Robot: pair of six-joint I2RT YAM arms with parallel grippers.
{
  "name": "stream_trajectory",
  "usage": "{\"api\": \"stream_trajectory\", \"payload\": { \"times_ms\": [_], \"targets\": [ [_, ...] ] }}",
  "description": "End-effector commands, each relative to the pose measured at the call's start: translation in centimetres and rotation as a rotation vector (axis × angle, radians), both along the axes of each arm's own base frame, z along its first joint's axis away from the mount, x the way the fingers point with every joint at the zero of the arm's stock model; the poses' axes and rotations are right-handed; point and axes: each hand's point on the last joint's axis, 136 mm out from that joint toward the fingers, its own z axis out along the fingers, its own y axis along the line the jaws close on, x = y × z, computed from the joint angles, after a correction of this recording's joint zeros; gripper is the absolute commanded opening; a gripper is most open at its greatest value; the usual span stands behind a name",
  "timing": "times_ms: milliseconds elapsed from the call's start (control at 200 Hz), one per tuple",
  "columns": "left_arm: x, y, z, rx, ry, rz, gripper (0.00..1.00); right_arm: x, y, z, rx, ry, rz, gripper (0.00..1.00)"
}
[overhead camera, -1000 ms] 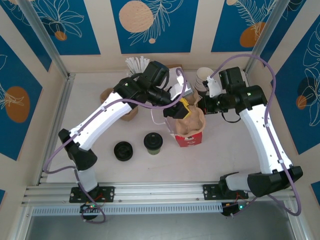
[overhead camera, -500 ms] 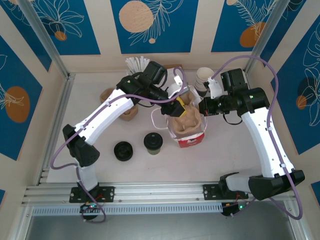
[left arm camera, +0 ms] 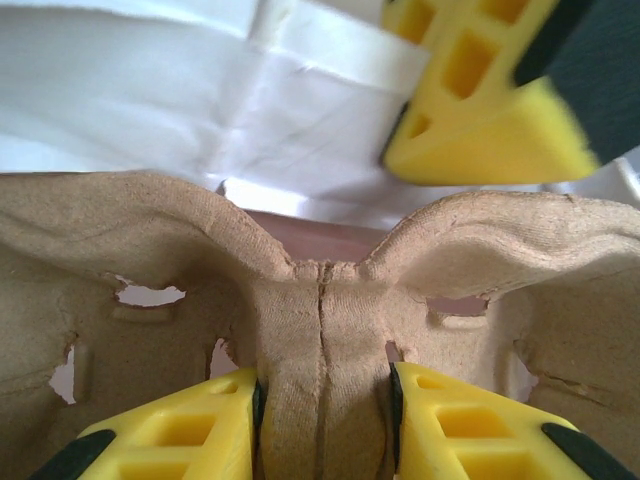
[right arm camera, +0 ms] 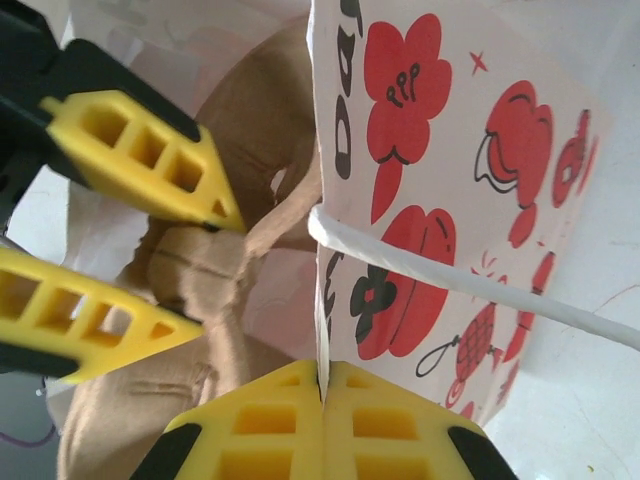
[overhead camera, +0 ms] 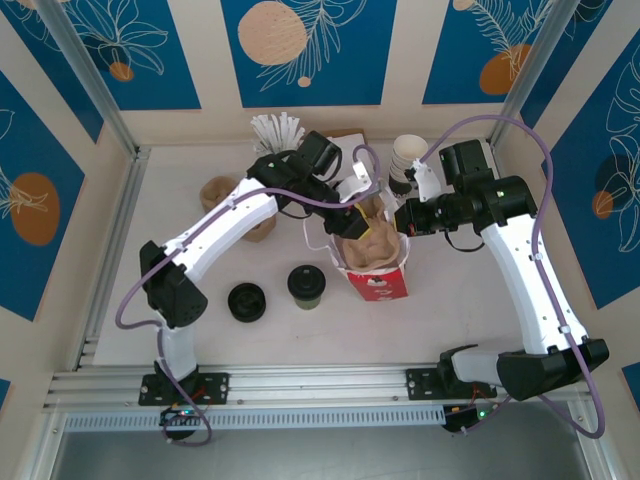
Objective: Pack the takeout coffee
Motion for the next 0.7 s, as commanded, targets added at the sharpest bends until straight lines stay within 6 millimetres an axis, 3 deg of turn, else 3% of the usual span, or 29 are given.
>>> {"api": "stream_trajectory", "payload": {
  "times_ms": [0, 370, 695],
  "targets": [
    [0.7, 0.5, -2.0, 0.051, -0.026, -0.011, 0.33, -1.1, 0.7, 0.1, 0.034, 0.027, 0.037, 0.00],
    [1.6, -0.1, -3.3, 0.052, -0.071, 0.001, 0.33, -1.2, 1.3, -0.5, 0.071, 0.078, 0.035, 0.00],
    [-0.8, 0.0, 0.1, -0.040, -0.044, -0.015, 0.33, -1.2, 2.1, 0.4, 0.204, 0.170, -0.038, 0.00]
  ]
}}
